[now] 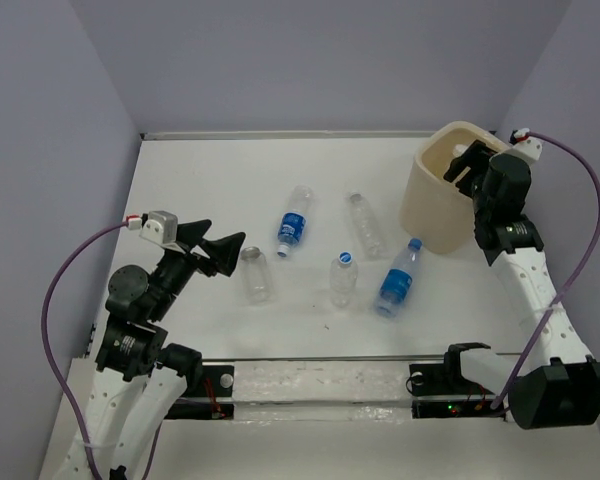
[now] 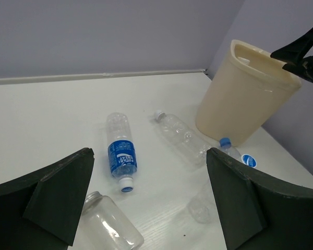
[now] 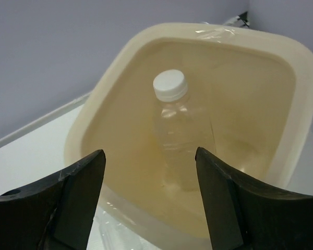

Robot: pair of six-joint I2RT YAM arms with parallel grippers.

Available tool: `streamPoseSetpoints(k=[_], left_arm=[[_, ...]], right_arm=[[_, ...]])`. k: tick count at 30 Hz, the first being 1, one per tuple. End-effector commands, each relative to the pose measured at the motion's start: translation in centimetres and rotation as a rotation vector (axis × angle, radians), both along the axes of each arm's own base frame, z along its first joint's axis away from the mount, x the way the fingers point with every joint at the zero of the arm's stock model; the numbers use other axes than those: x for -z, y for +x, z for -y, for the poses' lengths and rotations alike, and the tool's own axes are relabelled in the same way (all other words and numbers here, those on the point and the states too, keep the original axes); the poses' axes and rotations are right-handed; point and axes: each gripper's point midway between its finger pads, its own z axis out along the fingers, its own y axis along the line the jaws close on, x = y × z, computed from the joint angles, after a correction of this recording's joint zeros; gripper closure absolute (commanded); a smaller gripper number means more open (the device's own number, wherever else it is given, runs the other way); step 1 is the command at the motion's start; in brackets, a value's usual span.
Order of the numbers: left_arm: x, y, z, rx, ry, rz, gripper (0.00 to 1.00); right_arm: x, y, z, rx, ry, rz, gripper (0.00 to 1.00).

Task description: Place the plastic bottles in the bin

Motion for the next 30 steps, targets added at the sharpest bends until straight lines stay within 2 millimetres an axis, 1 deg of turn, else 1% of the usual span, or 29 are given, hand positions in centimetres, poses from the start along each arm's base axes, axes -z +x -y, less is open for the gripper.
streamPoseSetpoints(k=[1, 2, 3, 4, 6, 7, 8, 10, 11, 12, 13, 14, 15, 16, 17, 18, 19, 20, 21, 23, 24, 26, 27, 30], left_arm=[[-1.9, -0.1, 0.1, 0.012, -0.008, 0.054, 0.01], [-1.9, 0.0, 0.1, 0.012, -0.006, 0.053, 0.01], [-1.9, -0.1, 0.2, 0.014, -0.008, 0.054, 0.01], [-1.9, 0.0, 0.1, 0.012, -0.007, 0.053, 0.01], [-1.7, 0.1, 0.2, 0.012, -0.007, 0.047, 0.01], [-1.8, 0.1, 0.1, 0.011, -0.006, 0.05, 0.01], [-1.6, 0.2, 0.2, 0.011, -0.005, 0.043, 0.01], [-1.6, 0.3, 0.1, 0.009, -0.005, 0.043, 0.01], [-1.6, 0.3, 0.1, 0.008, -0.005, 0.042, 0.01], [-1.6, 0.3, 0.1, 0.008, -0.003, 0.042, 0.01], [-1.6, 0.4, 0.1, 0.008, -0.003, 0.041, 0.01], [-1.5, 0.4, 0.1, 0.008, -0.002, 0.04, 0.01], [-1.5, 0.4, 0.1, 0.006, -0.003, 0.039, 0.01], [-1.5, 0.4, 0.1, 0.004, -0.001, 0.04, 0.01], [-1.5, 0.4, 0.1, 0.004, -0.002, 0.042, 0.01], [-1.6, 0.4, 0.1, 0.005, -0.003, 0.041, 0.01], [-1.5, 0.4, 0.1, 0.005, -0.003, 0.041, 0.01], [-1.5, 0.4, 0.1, 0.006, -0.004, 0.039, 0.01], [-1.4, 0.4, 0.1, 0.006, -0.003, 0.037, 0.01], [-1.4, 0.4, 0.1, 0.009, -0.003, 0.038, 0.01], [-1.4, 0.4, 0.1, 0.009, -0.003, 0.038, 0.01], [-1.4, 0.4, 0.1, 0.01, -0.003, 0.035, 0.01], [-1.5, 0.3, 0.1, 0.008, -0.005, 0.04, 0.01], [-1.5, 0.3, 0.1, 0.01, -0.005, 0.04, 0.01]], right_arm=[[-6.2, -1.1, -4.3, -0.251, -0.001, 0.109, 0.21], [-6.8, -1.4, -4.7, -0.28, -0.008, 0.116, 0.2], [-7.1, -1.6, -5.8, -0.326, -0.011, 0.117, 0.2], [-7.3, -2.0, -7.3, -0.387, -0.019, 0.101, 0.19], [-7.3, -2.4, -8.9, -0.435, -0.028, 0.084, 0.19], [-7.1, -2.6, -9.7, -0.455, -0.037, 0.073, 0.21], [-6.7, -3.2, -11.9, -0.522, -0.051, 0.053, 0.24], [-5.7, -3.8, -14.6, -0.611, -0.068, 0.018, 0.3], [-4.8, -4.9, -17.3, -0.699, -0.098, -0.013, 0.3], [-4.0, -5.5, -18.5, -0.735, -0.118, -0.04, 0.3], [-2.4, -5.7, -19.3, -0.753, -0.157, -0.098, 0.31], [-1.7, -6.3, -20.3, -0.779, -0.175, -0.12, 0.3], [-0.5, -7.6, -22.3, -0.839, -0.196, -0.148, 0.27], [0.4, -8.1, -22.8, -0.851, -0.22, -0.169, 0.21], [1.1, -8.8, -23.5, -0.872, -0.228, -0.18, 0.18], [2.3, -10.0, -24.6, -0.908, -0.239, -0.2, 0.14], [2.5, -10.3, -24.5, -0.895, -0.245, -0.199, 0.1], [3.4, -11.1, -25.2, -0.915, -0.244, -0.216, 0.08], [3.6, -11.5, -25.5, -0.931, -0.24, -0.219, 0.07], [4.2, -12.1, -26.2, -0.954, -0.238, -0.228, 0.06], [4.8, -12.7, -27.0, -0.982, -0.241, -0.238, 0.06], [5.5, -13.2, -27.8, -1.0, -0.243, -0.256, 0.06], [6.2, -13.4, -28.1, -1.003, -0.254, -0.273, 0.06], [7.9, -13.7, -28.2, -0.961, -0.283, -0.309, 0.09]])
